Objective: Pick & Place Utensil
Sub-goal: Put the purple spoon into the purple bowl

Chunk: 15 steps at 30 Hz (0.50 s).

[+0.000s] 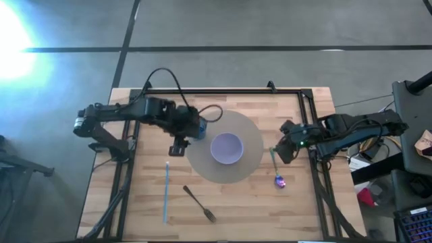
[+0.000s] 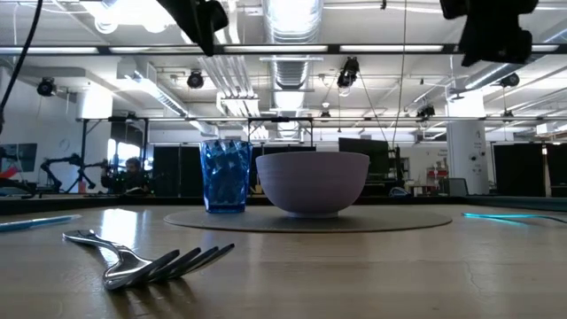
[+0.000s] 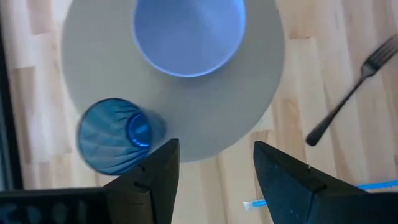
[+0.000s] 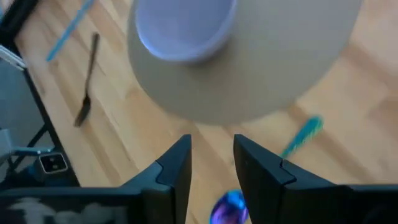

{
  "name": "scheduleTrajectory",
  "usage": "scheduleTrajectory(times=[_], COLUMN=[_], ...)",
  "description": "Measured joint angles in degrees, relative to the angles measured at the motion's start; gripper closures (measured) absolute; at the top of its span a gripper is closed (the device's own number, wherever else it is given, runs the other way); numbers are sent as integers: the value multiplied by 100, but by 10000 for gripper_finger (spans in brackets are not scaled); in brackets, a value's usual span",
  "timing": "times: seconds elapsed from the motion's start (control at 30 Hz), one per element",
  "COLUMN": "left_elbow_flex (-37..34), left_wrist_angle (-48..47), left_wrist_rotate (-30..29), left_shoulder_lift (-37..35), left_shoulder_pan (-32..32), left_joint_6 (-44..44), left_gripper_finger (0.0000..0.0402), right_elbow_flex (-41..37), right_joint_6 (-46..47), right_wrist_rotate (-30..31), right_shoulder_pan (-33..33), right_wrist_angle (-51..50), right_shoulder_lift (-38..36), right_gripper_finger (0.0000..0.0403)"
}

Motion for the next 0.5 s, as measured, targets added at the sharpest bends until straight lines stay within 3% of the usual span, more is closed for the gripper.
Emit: scheduleTrajectory(times=[0.17,0.5], left_elbow_flex=[-758,-2528], left_wrist_angle=[599,1925], left_wrist_rotate=[0,5], left_shoulder_lift=[-334,-1228], left_shoulder_pan=[-272,-432], left_joint_6=[-94,-765], left_gripper_finger=[204,205], right_elbow_flex=[-201,-217], right_joint_6=[574,752], right_wrist_rotate=[-269,-280], right_shoulder_pan=[186,415], right_wrist_angle=[-19,19], right_shoulder_lift=[199,973], right_gripper_finger=[298,315])
